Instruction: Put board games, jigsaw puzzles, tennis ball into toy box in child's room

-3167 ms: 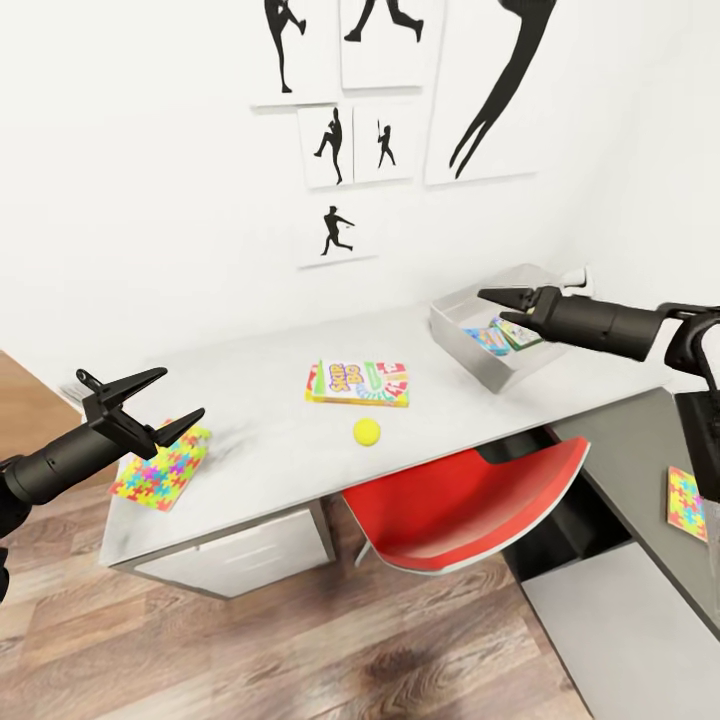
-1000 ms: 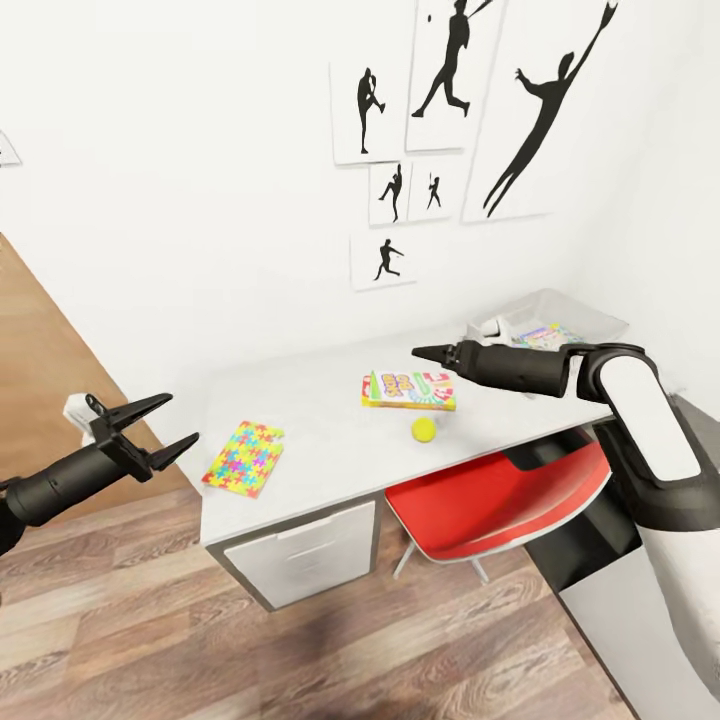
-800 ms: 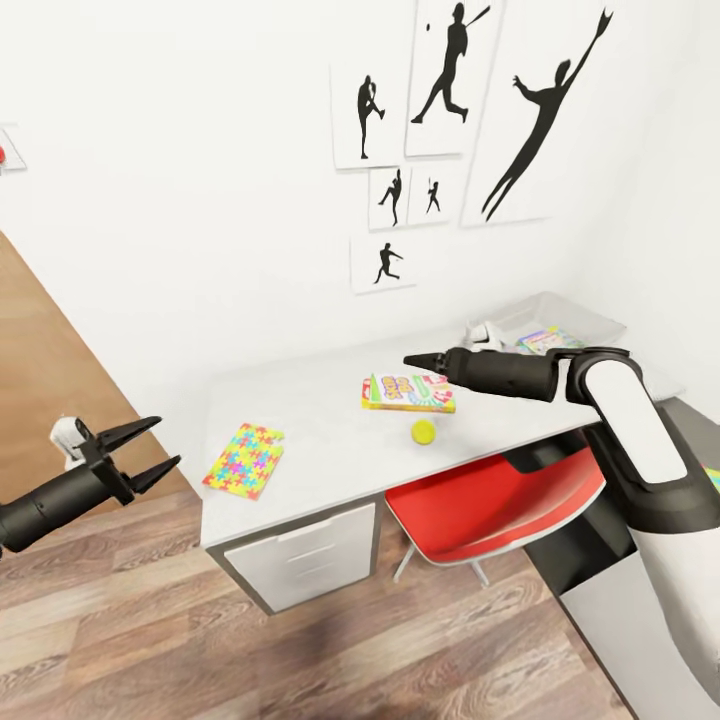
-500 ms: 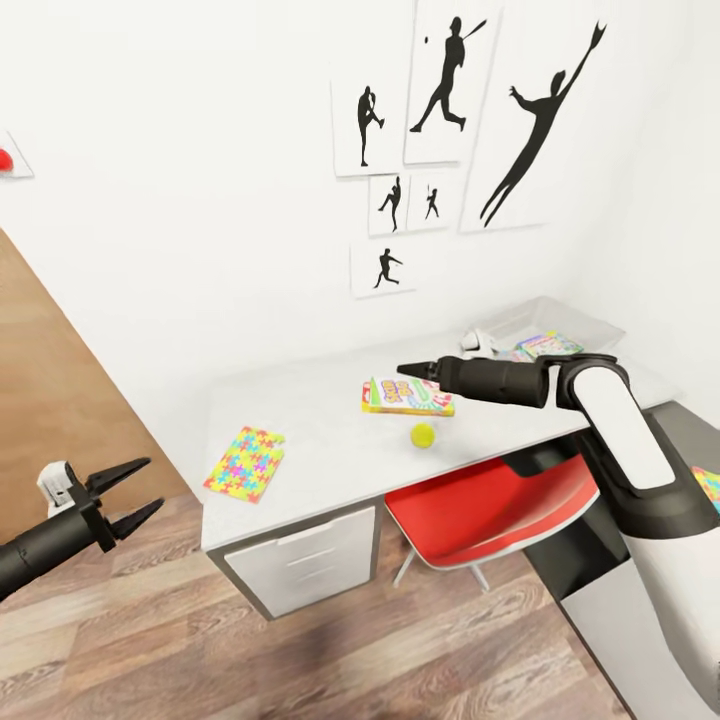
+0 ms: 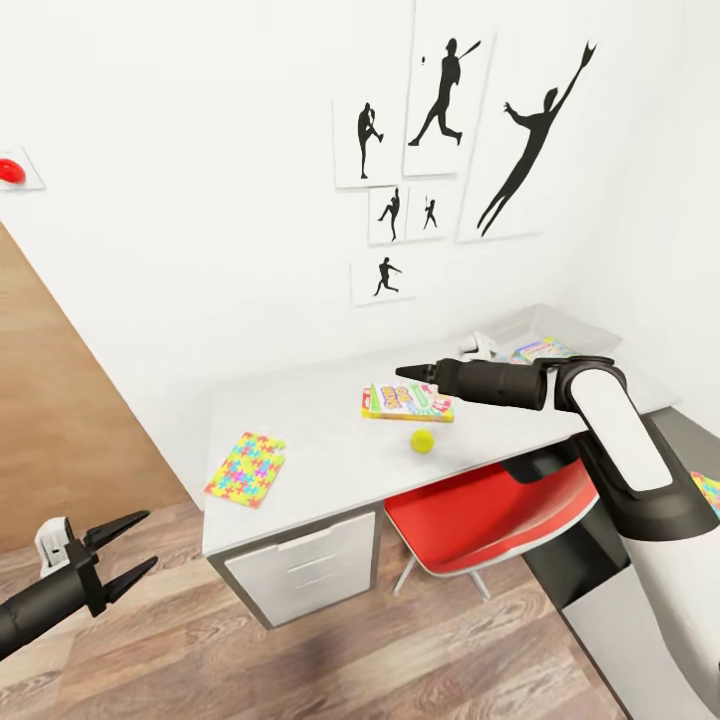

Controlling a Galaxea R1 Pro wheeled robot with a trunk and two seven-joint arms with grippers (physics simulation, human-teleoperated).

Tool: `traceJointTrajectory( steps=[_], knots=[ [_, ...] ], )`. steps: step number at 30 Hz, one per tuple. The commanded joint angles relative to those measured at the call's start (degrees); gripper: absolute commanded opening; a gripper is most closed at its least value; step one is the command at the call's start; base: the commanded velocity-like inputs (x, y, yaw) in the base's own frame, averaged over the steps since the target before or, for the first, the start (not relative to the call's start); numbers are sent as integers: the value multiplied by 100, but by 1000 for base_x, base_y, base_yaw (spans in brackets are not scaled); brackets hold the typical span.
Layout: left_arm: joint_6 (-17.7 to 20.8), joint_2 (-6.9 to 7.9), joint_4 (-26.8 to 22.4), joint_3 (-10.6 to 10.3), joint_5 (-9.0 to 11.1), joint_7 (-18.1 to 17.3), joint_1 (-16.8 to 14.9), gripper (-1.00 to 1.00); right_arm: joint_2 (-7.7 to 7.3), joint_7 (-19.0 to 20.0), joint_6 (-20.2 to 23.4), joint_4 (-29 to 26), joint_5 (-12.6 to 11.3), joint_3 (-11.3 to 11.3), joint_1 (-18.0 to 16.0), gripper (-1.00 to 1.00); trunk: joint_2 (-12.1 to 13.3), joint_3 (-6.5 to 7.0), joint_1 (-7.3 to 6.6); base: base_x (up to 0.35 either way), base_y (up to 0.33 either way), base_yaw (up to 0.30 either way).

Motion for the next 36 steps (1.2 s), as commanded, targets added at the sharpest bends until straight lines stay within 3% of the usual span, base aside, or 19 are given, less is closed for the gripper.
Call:
traceJointTrajectory(
  steps=[1,9,13,15,18,23,29,36],
  knots=[
    [21,-5,-4,34,56,59,28,100,-8,-59,3,-4,-55,6,-7,100,-11,-1,4,0,0,0],
    [14,-23,16,135,26,70,127,100,-28,-54,3,-4,-55,7,-1,100,-11,67,4,0,0,0],
    [12,-26,26,153,-116,72,145,100,-25,-48,3,-4,-57,23,82,100,-11,83,4,38,18,0],
    [12,-28,31,165,-283,65,151,100,-13,-45,3,-4,-58,47,229,100,-11,88,4,111,74,0],
    [12,-30,43,175,-488,47,157,100,11,-38,3,-4,-59,169,458,100,-11,92,4,172,125,0],
    [9,-31,67,181,-627,-22,161,100,27,-31,3,-2,-58,439,638,100,-11,96,4,211,161,0],
    [6,-31,108,184,-685,-68,162,100,33,-42,3,2,-8,719,822,100,-11,98,4,238,189,0],
    [8,-31,133,185,-715,-113,163,100,40,-37,3,8,301,900,1027,100,-11,98,4,242,227,0]
  ],
)
